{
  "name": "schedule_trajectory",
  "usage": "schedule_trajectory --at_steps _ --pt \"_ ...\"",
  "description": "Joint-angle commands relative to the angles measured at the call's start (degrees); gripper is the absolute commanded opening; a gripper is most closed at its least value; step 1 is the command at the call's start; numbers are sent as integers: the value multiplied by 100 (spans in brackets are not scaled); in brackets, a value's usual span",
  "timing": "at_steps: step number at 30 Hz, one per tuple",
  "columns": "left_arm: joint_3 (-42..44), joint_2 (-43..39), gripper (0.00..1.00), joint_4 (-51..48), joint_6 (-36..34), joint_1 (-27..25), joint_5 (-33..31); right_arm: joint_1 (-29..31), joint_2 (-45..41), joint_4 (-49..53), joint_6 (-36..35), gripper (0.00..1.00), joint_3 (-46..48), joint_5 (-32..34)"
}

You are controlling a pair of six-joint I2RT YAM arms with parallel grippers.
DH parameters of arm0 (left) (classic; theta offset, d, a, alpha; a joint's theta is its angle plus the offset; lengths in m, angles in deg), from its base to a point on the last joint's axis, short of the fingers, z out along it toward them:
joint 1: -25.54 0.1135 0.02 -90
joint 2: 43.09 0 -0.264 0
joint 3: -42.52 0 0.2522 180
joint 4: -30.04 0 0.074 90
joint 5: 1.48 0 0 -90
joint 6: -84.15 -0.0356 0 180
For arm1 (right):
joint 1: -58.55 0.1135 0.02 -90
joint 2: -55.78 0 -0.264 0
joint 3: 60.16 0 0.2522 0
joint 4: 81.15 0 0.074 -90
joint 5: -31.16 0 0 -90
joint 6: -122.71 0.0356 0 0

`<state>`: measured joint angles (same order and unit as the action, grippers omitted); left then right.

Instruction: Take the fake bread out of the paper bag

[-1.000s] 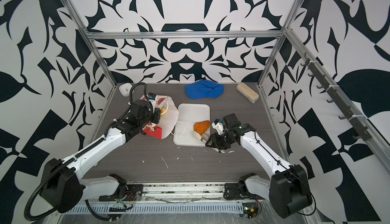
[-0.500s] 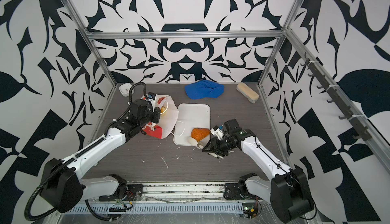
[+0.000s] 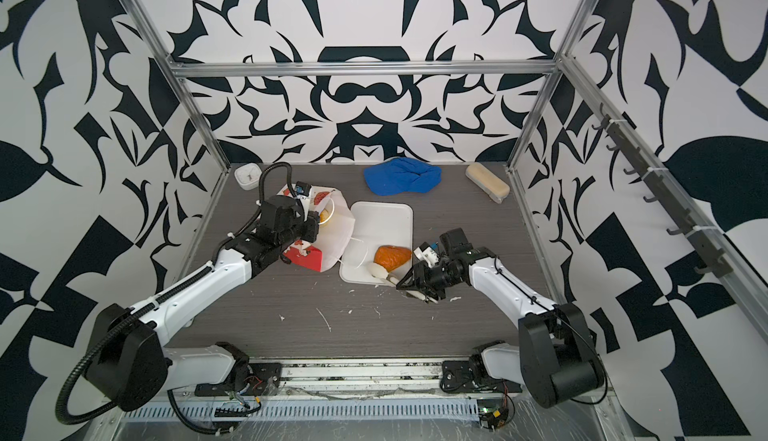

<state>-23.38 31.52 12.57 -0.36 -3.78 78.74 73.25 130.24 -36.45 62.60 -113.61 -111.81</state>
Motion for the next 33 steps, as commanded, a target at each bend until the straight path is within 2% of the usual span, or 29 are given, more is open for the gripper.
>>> schedule_trajectory --at_steps 1,14,17,20,22,27,31,33 --pt "11 11 3 248 12 -3 98 -55 20 -468 160 50 -268 -12" --pt "-23 43 3 299 -27 -3 126 -193 -575 -11 936 51 -318 -519" --pt "-26 48 3 317 -40 -4 126 -213 -641 -427 1523 51 -75 -640" --pt "-5 54 3 343 -40 -5 141 -213 -755 -1430 2546 51 360 -891" --pt "2 55 3 369 -31 -3 145 -212 -856 -1653 2810 51 428 -922" --pt "11 71 3 388 -39 -4 152 -212 -1032 -927 2594 52 192 -840" --pt "11 82 3 422 -62 -3 139 -209 -1026 664 1500 52 -255 -301" --pt "19 98 3 460 -58 -5 143 -209 -1028 949 1237 51 -400 82"
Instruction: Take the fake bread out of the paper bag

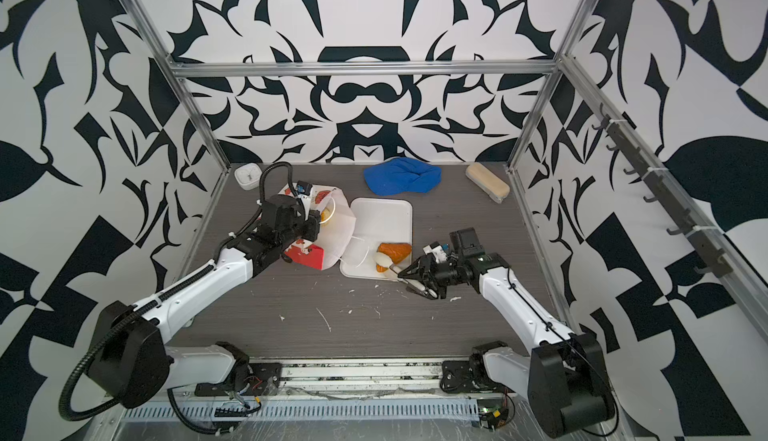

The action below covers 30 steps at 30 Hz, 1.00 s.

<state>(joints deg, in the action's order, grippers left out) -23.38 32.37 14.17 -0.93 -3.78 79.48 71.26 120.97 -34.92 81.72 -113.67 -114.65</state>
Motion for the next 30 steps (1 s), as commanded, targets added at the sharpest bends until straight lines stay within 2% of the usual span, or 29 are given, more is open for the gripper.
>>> schedule_trajectory --at_steps 1,3,7,11,15,24,30 --pt "28 18 3 335 3 -6 82 -6 -119 839 -716 50 -434 493" --pt "46 45 3 382 15 -3 106 -6 -125 774 -703 49 -437 611" --pt "44 96 3 426 12 -5 141 -8 -103 712 -735 41 -444 891" --pt "64 109 3 498 25 -3 181 -9 -64 754 -941 40 -530 1342" --pt "61 162 3 536 43 -3 232 -14 64 426 -1018 40 -586 1520" --pt "55 171 3 554 70 -5 271 -13 958 -298 -1434 39 -1054 1688" --pt "71 173 3 569 105 -3 297 -13 1607 -390 -1858 38 -1445 1626"
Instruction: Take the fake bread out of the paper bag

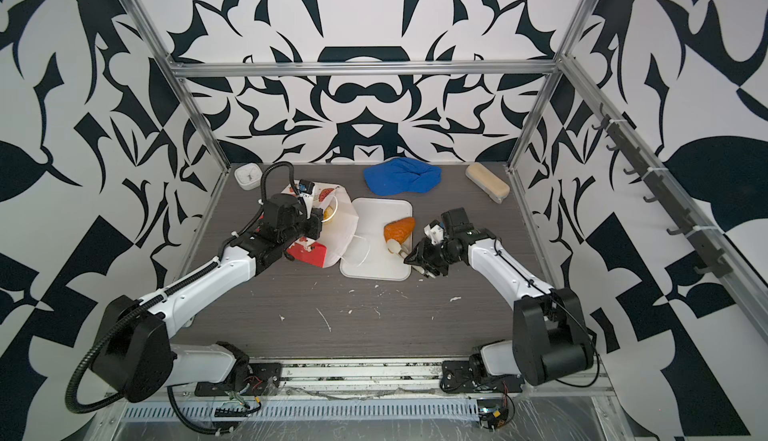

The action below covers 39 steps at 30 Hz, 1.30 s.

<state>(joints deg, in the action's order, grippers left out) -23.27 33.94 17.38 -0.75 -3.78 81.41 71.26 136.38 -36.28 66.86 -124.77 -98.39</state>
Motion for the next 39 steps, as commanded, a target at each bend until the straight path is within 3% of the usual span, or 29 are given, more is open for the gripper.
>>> schedule_trajectory --at_steps 1,7,11,16,27,34,39 --pt "63 13 3 250 93 -1 111 -13 156 -232 -452 38 -410 8" --pt "44 24 3 259 114 -3 146 -14 624 -287 -741 39 -721 -181" --pt "26 23 3 250 114 -2 149 -10 717 -308 -705 48 -721 -303" --pt "53 9 3 266 113 -3 128 -14 546 -170 -490 52 -645 -383" --pt "141 -14 3 354 113 -4 105 -36 -324 180 132 50 -515 -70" --pt "202 -32 3 426 104 5 105 -32 -305 1143 -303 50 -560 120" --pt "220 -19 3 456 114 5 123 -35 -742 1239 -326 48 -508 494"
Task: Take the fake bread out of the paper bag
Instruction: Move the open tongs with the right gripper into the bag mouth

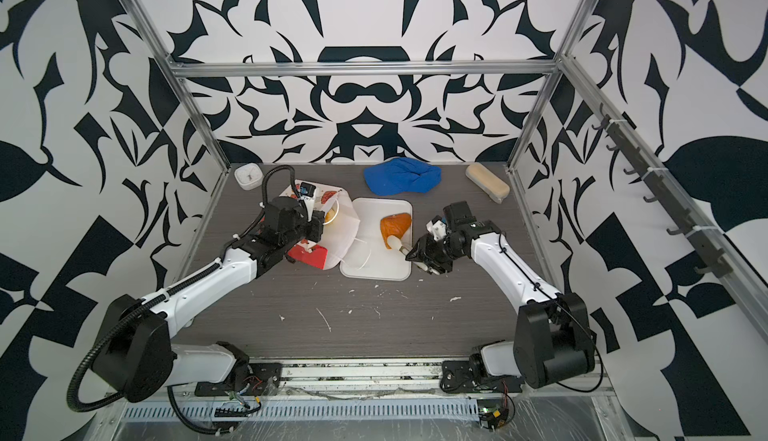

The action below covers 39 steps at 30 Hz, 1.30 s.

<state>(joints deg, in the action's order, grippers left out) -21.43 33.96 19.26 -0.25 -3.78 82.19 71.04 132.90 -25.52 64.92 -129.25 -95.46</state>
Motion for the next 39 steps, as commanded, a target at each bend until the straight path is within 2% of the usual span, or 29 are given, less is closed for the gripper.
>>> schedule_trajectory --at_steps 1,4,7,9,14,17,25,29,33,39 --pt "27 -24 3 264 63 3 48 -10 -510 95 -72 46 -77 310" --pt "-6 -19 3 208 39 5 66 44 -825 -150 -156 46 -211 403" --pt "-47 -24 3 126 6 1 64 332 -918 -179 -551 46 -491 649" --pt "-69 -24 3 76 2 3 57 671 -880 -187 -847 46 -661 903" --pt "-131 -46 3 -49 7 2 26 1920 -795 -384 -1636 46 -942 2185" --pt "-187 -62 3 -150 11 5 26 2432 -783 -624 -1932 46 -962 2730" --pt "-335 -77 4 -407 -33 5 47 2950 -219 -1157 -2205 45 -954 2732" --pt "-377 -85 4 -474 -55 5 181 3031 193 -1661 -2175 46 -984 2557" --pt "-370 -125 5 -537 -116 5 366 3073 575 -2040 -2319 48 -1075 2666" --pt "-360 -248 5 -706 -239 5 556 3115 937 -2207 -3167 50 -1224 3221"
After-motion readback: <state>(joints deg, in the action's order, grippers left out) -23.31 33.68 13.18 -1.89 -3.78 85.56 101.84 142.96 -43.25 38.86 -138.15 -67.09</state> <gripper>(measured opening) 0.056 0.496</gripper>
